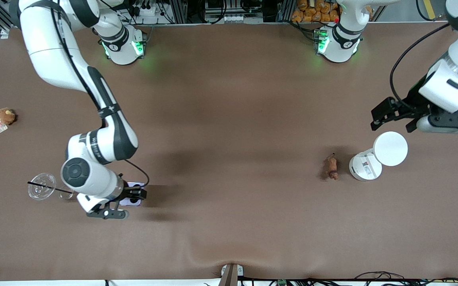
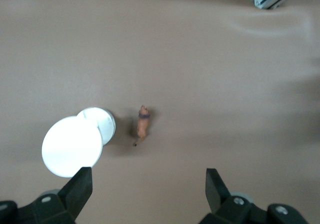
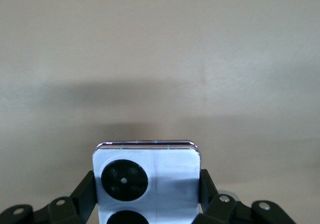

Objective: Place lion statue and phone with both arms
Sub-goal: 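Lower the held phone onto the table beside the glass cup with the right gripper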

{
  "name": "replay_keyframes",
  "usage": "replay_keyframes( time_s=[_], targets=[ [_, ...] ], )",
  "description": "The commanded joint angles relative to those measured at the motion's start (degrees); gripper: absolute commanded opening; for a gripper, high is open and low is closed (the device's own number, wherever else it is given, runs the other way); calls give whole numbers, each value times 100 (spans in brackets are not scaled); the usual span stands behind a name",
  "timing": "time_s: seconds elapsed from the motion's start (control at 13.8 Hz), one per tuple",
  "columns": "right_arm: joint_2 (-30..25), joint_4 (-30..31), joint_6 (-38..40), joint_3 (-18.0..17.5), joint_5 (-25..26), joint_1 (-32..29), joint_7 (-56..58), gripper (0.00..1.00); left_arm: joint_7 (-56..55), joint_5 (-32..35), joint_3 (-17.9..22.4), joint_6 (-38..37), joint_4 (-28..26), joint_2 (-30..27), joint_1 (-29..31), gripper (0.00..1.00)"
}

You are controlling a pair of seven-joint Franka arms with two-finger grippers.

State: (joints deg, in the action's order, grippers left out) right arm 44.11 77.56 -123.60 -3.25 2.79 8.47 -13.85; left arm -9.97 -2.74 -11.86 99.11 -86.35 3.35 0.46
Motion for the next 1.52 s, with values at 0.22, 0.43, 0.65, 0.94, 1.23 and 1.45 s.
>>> replay_keyframes(
  time_s=[0.22, 0.43, 0.65, 0.94, 1.23, 1.45],
  targets=[
    [318, -154, -138, -53, 205, -407, 717, 0, 153, -156, 17, -489, -136, -572, 173, 100],
    [362, 109, -165, -53, 205, -688, 1119, 0, 783, -139, 17, -480, -154, -546, 305, 100],
    [397, 189, -156, -62, 196, -943, 1419, 1, 787, -156, 8, -472, -162, -528, 305, 100],
    [458, 285, -208, -62, 196, -1172, 1525, 4, 795, -148, 17, -480, -154, -520, 323, 100],
    [537, 321, -340, -62, 196, -1269, 1631, 5, 831, -139, 17, -472, -127, -458, 541, 100],
    [573, 321, -367, -62, 196, -1330, 1631, 6, 804, -148, -1, -480, -136, -458, 551, 100]
  ],
)
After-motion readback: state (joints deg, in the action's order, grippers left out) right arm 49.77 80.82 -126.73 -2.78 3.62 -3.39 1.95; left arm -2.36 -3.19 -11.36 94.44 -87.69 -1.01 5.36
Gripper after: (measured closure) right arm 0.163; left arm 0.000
